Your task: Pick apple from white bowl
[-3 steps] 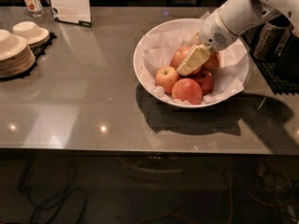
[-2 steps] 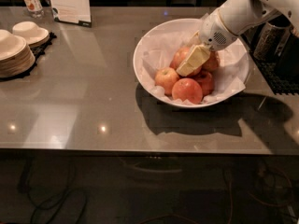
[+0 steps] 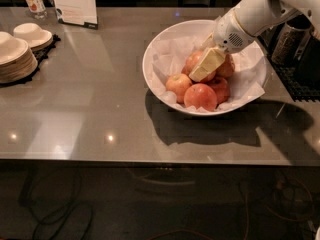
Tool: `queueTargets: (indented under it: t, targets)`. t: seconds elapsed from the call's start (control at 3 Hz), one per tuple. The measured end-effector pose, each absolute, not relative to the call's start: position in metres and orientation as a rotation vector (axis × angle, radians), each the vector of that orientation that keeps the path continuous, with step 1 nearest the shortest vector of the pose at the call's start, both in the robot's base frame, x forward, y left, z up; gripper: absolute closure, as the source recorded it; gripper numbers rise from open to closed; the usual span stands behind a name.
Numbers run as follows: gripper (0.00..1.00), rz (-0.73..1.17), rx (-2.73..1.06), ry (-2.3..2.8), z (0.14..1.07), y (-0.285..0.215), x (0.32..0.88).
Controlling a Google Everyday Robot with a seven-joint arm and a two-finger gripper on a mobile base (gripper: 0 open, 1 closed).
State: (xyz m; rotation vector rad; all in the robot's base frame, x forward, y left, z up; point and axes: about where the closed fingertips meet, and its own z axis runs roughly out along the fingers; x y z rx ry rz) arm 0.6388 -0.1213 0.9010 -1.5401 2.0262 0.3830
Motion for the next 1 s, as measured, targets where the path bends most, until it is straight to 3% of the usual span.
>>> queueTargets:
  t: [1.0]
  targets:
    - [1.0,0.433,-1.486,2.068,0.907,-0.139,0.634]
